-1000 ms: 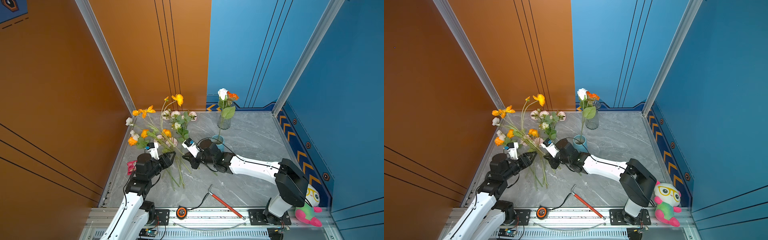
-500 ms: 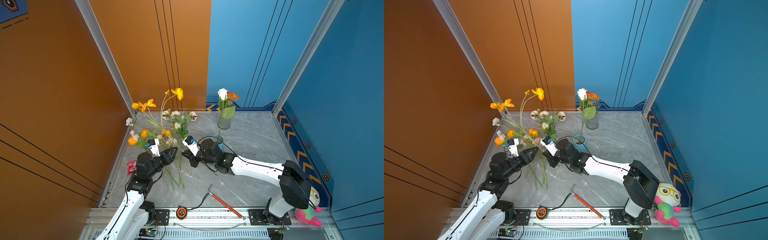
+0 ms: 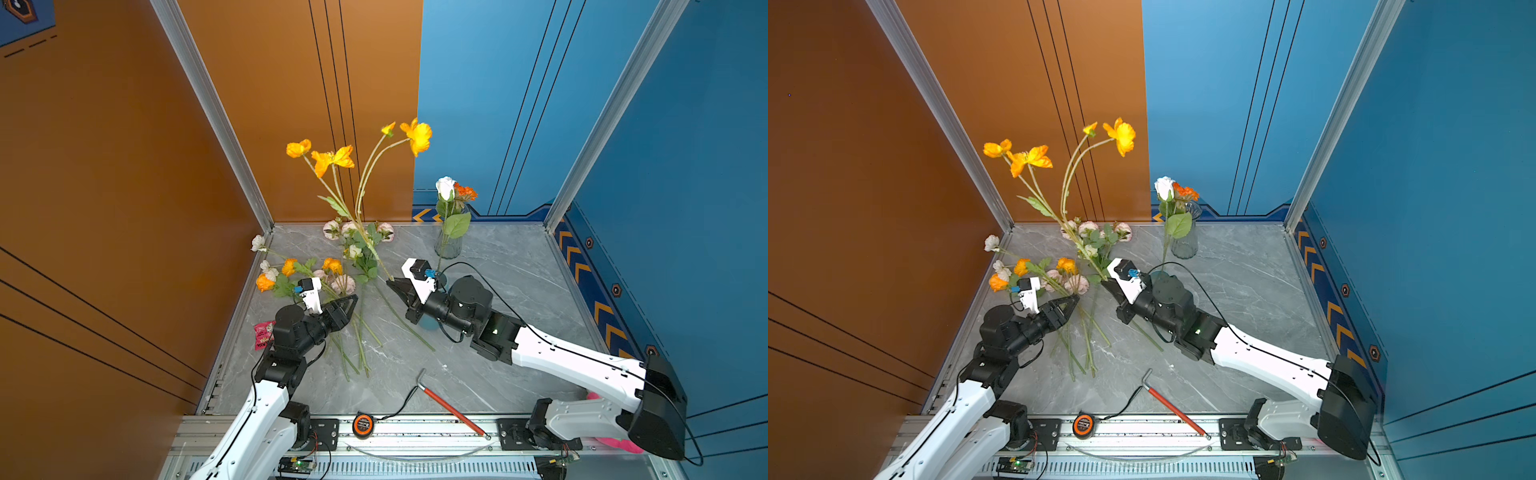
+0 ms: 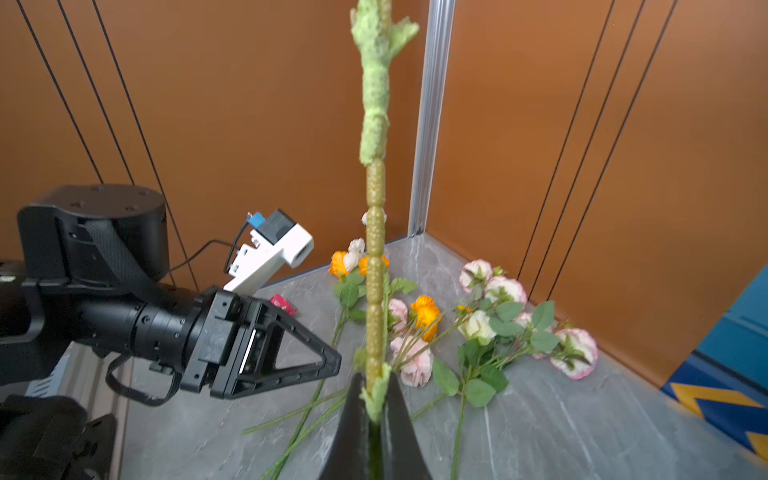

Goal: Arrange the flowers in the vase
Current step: 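Pull the yellow flowers up out of the pile with the right gripper, then lower the yellow flowers' stems into the light-blue vase with the right gripper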

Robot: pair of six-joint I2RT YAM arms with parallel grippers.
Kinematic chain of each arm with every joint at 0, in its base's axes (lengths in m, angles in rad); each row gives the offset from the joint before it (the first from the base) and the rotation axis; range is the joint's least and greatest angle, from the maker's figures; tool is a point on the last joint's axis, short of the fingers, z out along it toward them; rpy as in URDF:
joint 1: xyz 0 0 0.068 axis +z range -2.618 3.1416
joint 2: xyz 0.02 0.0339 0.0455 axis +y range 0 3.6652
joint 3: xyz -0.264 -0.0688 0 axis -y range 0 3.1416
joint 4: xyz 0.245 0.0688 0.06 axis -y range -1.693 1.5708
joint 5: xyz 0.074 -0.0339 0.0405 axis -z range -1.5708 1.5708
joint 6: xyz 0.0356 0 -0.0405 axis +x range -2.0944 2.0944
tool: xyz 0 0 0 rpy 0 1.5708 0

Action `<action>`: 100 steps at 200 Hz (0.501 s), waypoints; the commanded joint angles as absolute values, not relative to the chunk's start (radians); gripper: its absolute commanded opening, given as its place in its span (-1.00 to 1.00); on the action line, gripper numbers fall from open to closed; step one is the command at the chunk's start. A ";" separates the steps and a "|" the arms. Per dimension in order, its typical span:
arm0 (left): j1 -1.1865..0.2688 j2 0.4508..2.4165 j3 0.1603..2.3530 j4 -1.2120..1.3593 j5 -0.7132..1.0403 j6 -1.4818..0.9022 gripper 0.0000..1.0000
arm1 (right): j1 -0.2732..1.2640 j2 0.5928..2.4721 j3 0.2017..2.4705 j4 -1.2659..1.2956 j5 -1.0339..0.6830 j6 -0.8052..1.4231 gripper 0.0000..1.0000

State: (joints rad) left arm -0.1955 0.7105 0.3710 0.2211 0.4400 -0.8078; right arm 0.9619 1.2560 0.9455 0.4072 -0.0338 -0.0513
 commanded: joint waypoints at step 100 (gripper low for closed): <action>-0.287 0.770 0.379 0.282 0.442 -0.741 -0.02 | 0.751 1.340 0.744 1.010 0.096 -0.144 -1.00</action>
State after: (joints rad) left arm -0.2817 0.7818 0.3721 0.2481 0.4465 -0.7658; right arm 0.7746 1.3224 0.7662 0.8665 0.1028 -0.1349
